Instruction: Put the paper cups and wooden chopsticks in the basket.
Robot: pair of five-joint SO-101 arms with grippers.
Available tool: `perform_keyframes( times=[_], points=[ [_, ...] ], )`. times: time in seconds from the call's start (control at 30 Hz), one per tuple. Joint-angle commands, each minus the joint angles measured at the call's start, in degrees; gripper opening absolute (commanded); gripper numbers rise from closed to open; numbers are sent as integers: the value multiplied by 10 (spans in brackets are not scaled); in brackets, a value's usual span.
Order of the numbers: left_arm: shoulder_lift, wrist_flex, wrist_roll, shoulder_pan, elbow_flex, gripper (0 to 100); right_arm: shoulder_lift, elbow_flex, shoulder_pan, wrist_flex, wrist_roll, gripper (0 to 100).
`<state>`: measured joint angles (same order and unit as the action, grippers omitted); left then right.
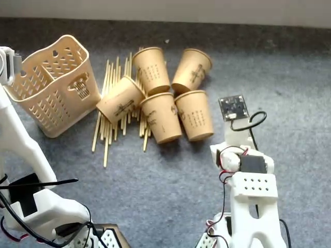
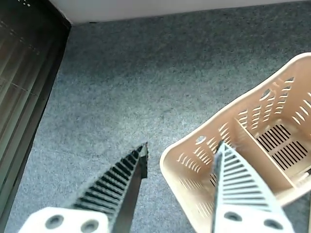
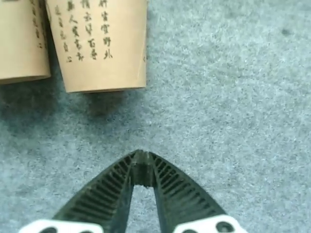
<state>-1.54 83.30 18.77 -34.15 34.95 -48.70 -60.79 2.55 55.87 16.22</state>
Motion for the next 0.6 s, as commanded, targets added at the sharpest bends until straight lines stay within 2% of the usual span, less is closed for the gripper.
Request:
perform_keyframes(
  times=[0.0, 0.33, 0.57],
  points=[
    [1, -3, -5, -6, 21, 245, 0, 36, -4, 0, -2, 10],
    [0, 1, -29, -6, 56, 248, 24, 326, -6, 172, -3, 11],
    [0, 25, -29, -6, 55, 245, 271, 604, -66, 256, -4, 11]
  ],
)
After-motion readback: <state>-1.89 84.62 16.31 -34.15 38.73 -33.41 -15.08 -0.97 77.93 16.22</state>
